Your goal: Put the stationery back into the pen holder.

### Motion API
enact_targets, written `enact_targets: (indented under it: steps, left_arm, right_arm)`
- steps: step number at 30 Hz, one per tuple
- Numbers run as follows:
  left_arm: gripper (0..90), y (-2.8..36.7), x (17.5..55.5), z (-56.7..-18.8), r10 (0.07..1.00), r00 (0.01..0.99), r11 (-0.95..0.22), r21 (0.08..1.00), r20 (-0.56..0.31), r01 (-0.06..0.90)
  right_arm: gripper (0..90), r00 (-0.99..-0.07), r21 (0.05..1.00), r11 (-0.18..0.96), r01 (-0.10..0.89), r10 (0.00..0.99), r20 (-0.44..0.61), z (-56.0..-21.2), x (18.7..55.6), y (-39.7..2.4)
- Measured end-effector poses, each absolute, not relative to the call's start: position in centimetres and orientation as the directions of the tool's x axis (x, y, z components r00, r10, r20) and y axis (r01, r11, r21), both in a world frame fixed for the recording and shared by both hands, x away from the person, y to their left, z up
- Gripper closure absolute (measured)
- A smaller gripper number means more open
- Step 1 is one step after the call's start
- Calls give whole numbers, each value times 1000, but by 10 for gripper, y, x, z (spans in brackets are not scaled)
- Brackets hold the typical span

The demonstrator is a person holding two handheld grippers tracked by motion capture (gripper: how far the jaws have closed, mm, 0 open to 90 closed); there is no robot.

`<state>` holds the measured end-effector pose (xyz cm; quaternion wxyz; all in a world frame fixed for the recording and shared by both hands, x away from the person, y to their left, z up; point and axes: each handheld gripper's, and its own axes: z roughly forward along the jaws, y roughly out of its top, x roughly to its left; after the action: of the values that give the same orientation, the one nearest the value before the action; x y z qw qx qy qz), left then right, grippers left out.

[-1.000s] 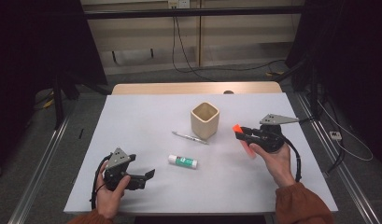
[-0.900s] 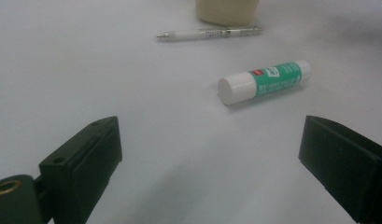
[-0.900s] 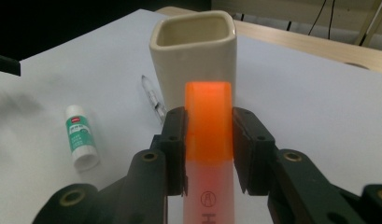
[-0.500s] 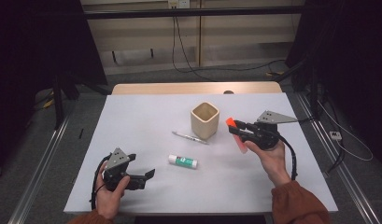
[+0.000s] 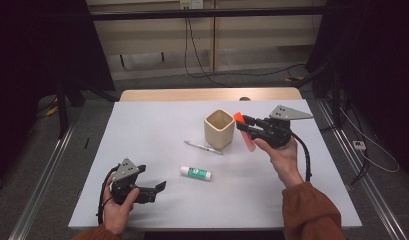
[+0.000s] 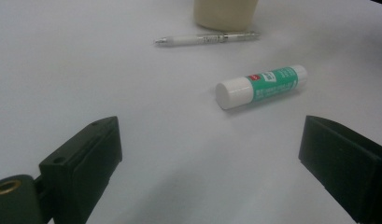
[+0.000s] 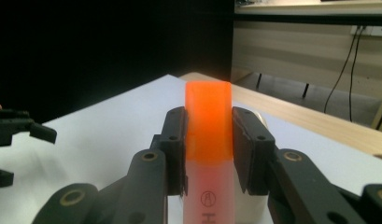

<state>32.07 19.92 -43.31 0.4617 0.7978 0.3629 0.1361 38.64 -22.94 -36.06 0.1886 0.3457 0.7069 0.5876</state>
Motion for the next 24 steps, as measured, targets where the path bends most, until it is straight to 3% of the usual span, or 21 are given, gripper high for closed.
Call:
enact_targets:
  steps: [17,24]
  left_arm:
    - [60,200,321,-433,705,700,-312,836,-115,452]
    - [60,200,320,-433,702,702,-314,835,-116,452]
  right_arm:
    - [679,-697,987,37,156,712,83,-334,419,-200]
    - [679,-689,986,33,162,719,90,-330,437,-190]
